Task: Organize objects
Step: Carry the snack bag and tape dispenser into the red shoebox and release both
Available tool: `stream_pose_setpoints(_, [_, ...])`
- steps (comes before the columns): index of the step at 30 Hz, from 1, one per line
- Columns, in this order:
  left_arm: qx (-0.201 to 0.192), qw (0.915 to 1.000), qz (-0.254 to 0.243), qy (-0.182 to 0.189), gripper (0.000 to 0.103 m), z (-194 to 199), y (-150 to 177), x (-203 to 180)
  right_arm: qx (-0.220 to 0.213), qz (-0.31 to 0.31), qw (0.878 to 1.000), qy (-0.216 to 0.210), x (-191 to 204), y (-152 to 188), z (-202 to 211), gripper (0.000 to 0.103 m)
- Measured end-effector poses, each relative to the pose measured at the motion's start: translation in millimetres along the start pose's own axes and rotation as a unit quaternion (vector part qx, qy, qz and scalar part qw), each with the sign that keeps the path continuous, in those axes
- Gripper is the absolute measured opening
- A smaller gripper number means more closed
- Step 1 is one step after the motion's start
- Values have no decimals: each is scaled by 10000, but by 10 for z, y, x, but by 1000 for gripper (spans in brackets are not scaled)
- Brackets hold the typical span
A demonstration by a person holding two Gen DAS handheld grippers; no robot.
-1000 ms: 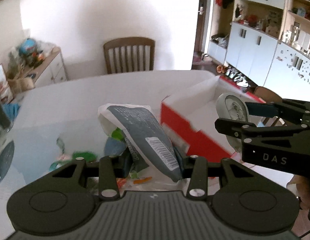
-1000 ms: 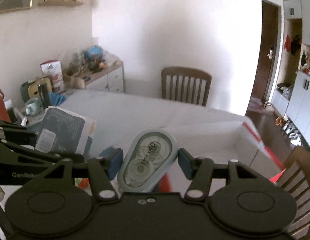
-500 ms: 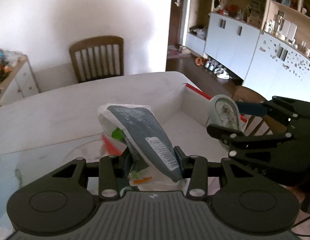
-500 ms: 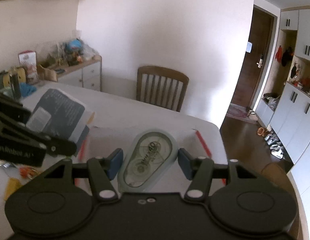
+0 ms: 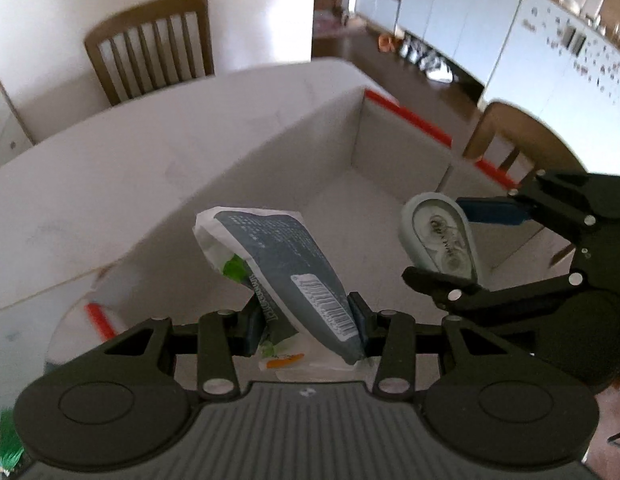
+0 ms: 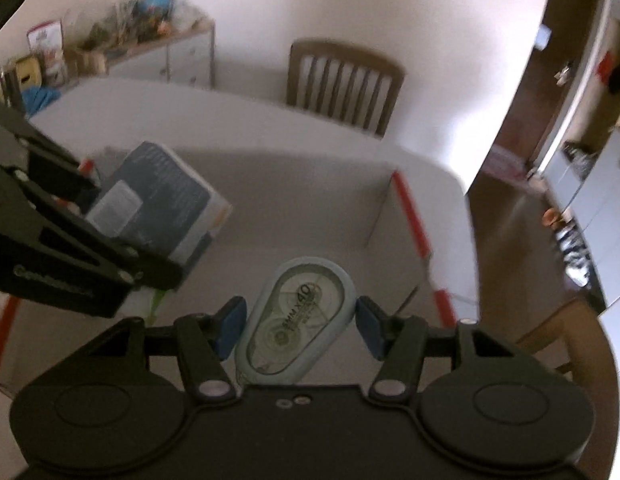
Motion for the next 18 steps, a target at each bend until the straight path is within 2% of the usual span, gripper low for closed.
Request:
stream_pose_setpoints(4, [369,9992,-156,-26,43,-259,18,-54,472,97,9988,-90,-5,49,-254,58])
stream_pose_setpoints(11, [946,9952,-239,-23,43,-550,136,-57,1102,71,9931,-386,36,114,-458,58])
stream_pose_setpoints(18, [1211,9922,-303,0,45,-696,133,-88,1392,64,9894,-409,134,172,-533,58])
Point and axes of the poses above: each gripper's, at about its wrist camera, not at the fingertips, and z roughly against the way its jaws point, x to its left, y to its underside, the point moved 5 cm from there along -z, roughly the way its jaws point, and after that the axes turned 8 degrees about -y, right-handed, at the moved point
